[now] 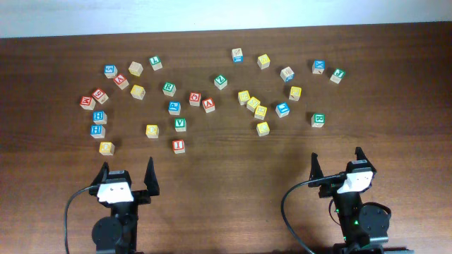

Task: Spell out ICRA

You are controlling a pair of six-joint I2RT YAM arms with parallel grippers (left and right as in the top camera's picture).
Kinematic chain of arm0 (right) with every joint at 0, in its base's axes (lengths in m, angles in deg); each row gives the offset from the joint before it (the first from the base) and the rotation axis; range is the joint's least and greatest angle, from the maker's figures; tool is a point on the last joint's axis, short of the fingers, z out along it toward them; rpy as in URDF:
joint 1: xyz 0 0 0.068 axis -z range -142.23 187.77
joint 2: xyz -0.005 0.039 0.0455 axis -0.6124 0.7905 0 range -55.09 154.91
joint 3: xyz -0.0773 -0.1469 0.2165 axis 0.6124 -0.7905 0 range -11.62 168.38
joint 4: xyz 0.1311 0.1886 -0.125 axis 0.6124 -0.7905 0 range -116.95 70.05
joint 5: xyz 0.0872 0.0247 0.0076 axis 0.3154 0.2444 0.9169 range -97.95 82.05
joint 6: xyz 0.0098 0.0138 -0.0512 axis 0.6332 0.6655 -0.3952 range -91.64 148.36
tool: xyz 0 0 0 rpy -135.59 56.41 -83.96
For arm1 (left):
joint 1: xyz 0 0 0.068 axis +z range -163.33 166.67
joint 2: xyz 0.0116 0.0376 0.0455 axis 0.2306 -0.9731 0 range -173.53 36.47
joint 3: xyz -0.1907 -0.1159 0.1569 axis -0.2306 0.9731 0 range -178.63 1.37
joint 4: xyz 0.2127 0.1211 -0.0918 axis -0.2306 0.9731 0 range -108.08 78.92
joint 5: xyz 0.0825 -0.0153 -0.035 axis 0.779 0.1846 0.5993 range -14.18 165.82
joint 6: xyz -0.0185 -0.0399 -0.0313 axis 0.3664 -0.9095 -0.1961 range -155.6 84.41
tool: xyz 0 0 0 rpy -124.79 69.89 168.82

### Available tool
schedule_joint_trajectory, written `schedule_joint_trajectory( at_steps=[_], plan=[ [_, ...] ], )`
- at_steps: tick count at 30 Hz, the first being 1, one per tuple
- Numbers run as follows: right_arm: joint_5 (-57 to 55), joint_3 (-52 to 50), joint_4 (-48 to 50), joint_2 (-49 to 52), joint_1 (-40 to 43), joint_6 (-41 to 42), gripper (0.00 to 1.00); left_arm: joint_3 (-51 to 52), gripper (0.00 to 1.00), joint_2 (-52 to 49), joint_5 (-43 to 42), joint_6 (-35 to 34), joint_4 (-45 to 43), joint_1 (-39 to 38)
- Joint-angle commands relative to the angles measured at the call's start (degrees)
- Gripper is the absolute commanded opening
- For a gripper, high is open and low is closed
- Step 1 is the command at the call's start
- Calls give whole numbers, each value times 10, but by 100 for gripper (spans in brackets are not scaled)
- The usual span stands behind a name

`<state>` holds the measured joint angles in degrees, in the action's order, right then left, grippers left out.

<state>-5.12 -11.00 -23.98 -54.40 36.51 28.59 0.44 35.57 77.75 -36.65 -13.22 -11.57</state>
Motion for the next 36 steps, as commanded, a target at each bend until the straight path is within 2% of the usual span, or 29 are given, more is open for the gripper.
schedule_joint_trajectory(
  at_steps=[1, 4, 5, 6, 9, 11, 12, 15, 16, 17, 19, 21, 23, 25, 26, 27, 29, 31, 32, 34, 35, 36],
  plan=[
    [-1, -3, -3, -4, 2, 6, 98, 4, 99, -2, -7, 7, -1, 4],
    [-1, -3, -3, -4, 2, 6, 98, 4, 99, -2, -21, 7, -1, 4],
    [-1, -3, -3, -4, 2, 6, 98, 4, 99, -2, -65, 7, -6, 4],
    [-1, -3, -3, -4, 2, 6, 98, 4, 99, -2, -149, 7, -14, 4],
    [-1, -3, -3, -4, 2, 6, 98, 4, 99, -2, -481, 7, -73, 4],
    [-1, -3, -3, -4, 2, 6, 98, 4, 99, -2, -564, 7, -115, 4],
    [-1, -3, -3, -4, 2, 6, 98, 3, 99, -2, -584, 4, -158, 4],
    [-1, -3, -3, -4, 2, 6, 98, 3, 99, -2, -584, -82, -323, 4],
    [-1, -3, -3, -4, 2, 6, 98, -9, 99, -2, -542, -133, -409, 4],
    [-1, -3, -3, -4, 2, 6, 98, -24, 99, -2, -515, -148, -407, 4],
    [-1, -3, -3, -4, 2, 6, 98, -79, 99, -12, -477, -150, -353, 4],
    [-1, -3, -3, -4, 2, 6, 98, -186, 99, -56, -451, -139, -223, 4],
    [-1, -3, -3, -4, 2, 6, 98, -303, 99, -127, -463, -87, -111, 4],
    [-1, -3, -3, -4, 2, 6, 98, -443, 99, -219, -519, -20, -5, 4],
    [-1, -3, -3, -4, 2, 6, 98, -500, 99, -256, -572, -17, 10, 4],
    [-1, -3, -3, -4, 2, 6, 98, -554, 99, -299, -667, -17, 13, 4],
    [-1, -3, -3, -4, 2, 6, 98, -587, 99, -331, -701, -22, -11, 3],
    [-1, -3, -3, -4, 2, 6, 98, -621, 99, -355, -671, -47, 7, 4],
    [-1, -3, -3, -4, 2, 6, 98, -646, 99, -370, -639, -54, 47, 4],
    [-1, -3, -3, -4, 2, 6, 98, -717, 99, -415, -533, -53, 193, 4],
    [-1, -3, -3, -4, 2, 6, 99, -783, 99, -464, -430, -31, 339, 4],
    [-1, -3, -3, -4, 2, 6, 98, -829, 99, -506, -399, -19, 441, 4]
  ],
)
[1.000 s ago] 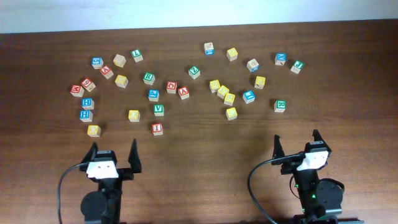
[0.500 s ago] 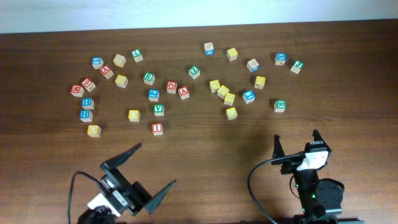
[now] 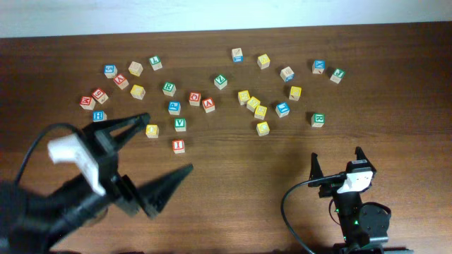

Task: Spell out ICRA
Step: 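Reach the left gripper toward the red-lettered I block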

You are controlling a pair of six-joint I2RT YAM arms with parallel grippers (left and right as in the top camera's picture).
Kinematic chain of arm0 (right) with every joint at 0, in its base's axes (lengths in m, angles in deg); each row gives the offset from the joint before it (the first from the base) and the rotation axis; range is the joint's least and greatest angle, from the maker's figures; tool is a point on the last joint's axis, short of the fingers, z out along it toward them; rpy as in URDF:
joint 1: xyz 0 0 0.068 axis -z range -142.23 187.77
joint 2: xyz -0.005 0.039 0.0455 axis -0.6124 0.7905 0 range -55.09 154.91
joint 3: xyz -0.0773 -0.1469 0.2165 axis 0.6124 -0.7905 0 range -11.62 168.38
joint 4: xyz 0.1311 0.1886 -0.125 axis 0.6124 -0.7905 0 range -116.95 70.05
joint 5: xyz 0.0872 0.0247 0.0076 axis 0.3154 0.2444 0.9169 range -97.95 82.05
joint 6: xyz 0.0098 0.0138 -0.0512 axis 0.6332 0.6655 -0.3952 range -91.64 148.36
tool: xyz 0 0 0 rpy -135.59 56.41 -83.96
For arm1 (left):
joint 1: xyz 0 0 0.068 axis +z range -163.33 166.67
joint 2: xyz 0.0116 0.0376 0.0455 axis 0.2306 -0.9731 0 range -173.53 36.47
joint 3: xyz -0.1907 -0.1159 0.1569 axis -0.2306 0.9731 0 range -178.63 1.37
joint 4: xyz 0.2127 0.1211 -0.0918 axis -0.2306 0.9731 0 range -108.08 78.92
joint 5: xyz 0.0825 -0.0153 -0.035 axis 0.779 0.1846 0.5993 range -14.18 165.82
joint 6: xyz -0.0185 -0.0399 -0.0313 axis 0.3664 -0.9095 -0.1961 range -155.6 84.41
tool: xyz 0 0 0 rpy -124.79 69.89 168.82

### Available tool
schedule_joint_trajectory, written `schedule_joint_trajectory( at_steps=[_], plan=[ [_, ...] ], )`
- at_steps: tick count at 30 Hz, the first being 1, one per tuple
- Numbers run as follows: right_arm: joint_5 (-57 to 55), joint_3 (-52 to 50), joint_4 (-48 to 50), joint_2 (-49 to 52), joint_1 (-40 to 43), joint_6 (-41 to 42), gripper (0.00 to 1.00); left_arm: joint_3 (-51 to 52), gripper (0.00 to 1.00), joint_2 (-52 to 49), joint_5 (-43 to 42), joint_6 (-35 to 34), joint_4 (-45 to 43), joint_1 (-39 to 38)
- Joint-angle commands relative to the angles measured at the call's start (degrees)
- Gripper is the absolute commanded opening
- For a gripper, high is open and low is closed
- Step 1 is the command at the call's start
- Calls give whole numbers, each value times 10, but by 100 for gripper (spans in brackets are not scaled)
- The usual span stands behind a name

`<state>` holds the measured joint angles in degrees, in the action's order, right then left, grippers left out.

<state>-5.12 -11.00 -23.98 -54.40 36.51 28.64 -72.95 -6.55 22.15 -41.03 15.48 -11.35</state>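
Note:
Lettered wooden blocks lie scattered over the far half of the table (image 3: 226, 183). A red block marked I (image 3: 178, 146) sits nearest the front. A red A block (image 3: 207, 105) and a red block with a round letter (image 3: 195, 98) lie behind it. A green block (image 3: 318, 119) that looks like an R sits at the right. My left gripper (image 3: 169, 142) is open and raised high toward the camera, looming large at the left, with its fingers spread beside the I block. My right gripper (image 3: 337, 154) rests open at the front right, holding nothing.
A yellow block (image 3: 152, 130) and a green V block (image 3: 181, 124) lie close to the left gripper's upper finger. A cluster of yellow blocks (image 3: 253, 104) sits at centre right. The raised left arm (image 3: 70, 190) hides the blocks at the front left.
My left arm has gone from its rest pose at the front left to high above the table, its open gripper now pointing toward the I block. The right arm and the blocks have not moved.

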Motion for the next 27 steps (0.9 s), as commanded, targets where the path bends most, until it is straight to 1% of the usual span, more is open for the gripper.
schedule_joint_trajectory(
  at_steps=[1, 2, 3, 4, 5, 6, 7, 8, 9, 10, 11, 12, 13, 16, 18, 20, 21, 24, 27],
  plan=[
    [-1, -3, -3, -4, 2, 6, 98, -113, 99, -107, 139, 25, 196, 2],
    [-1, -3, -3, -4, 2, 6, 98, -120, 99, -129, 80, 25, 239, 2],
    [-1, -3, -3, -4, 2, 6, 98, -119, 99, -141, 51, 25, 264, 2],
    [-1, -3, -3, -4, 2, 6, 98, -119, 99, -155, 43, 25, 280, 2],
    [-1, -3, -3, -4, 2, 6, 98, -120, 99, -175, 56, 24, 280, 2],
    [-1, -3, -3, -4, 2, 6, 98, -123, 99, -187, 82, 12, 291, 0],
    [-1, -3, -3, -4, 2, 6, 98, -133, 99, -202, 134, 7, 316, -7],
    [-1, -3, -3, -4, 2, 6, 98, -156, 99, -228, 252, 4, 362, -33],
    [-1, -3, -3, -4, 2, 6, 98, -170, 99, -243, 318, -7, 386, -49],
    [-1, -3, -3, -4, 2, 6, 98, -196, 99, -272, 407, -30, 426, -77],
    [-1, -3, -3, -4, 2, 6, 98, -212, 99, -296, 456, -49, 453, -98],
    [-1, -3, -3, -4, 2, 6, 98, -225, 99, -330, 497, -66, 481, -122],
    [-1, -3, -3, -4, 2, 6, 98, -225, 99, -354, 518, -83, 497, -134],
    [-1, -3, -3, -4, 2, 6, 98, -221, 99, -425, 520, -90, 536, -162],
    [-1, -3, -3, -4, 2, 6, 98, -207, 99, -454, 522, -100, 537, -174],
    [-1, -3, -3, -4, 2, 6, 98, -155, 99, -471, 553, -162, 518, -180],
    [-1, -3, -3, -4, 2, 6, 98, -120, 99, -471, 565, -183, 497, -180],
    [-1, -3, -3, -4, 2, 6, 98, -23, 99, -471, 564, -199, 417, -180],
    [-1, -3, -3, -4, 2, 6, 99, 53, 99, -473, 565, -201, 297, -181]
  ],
)
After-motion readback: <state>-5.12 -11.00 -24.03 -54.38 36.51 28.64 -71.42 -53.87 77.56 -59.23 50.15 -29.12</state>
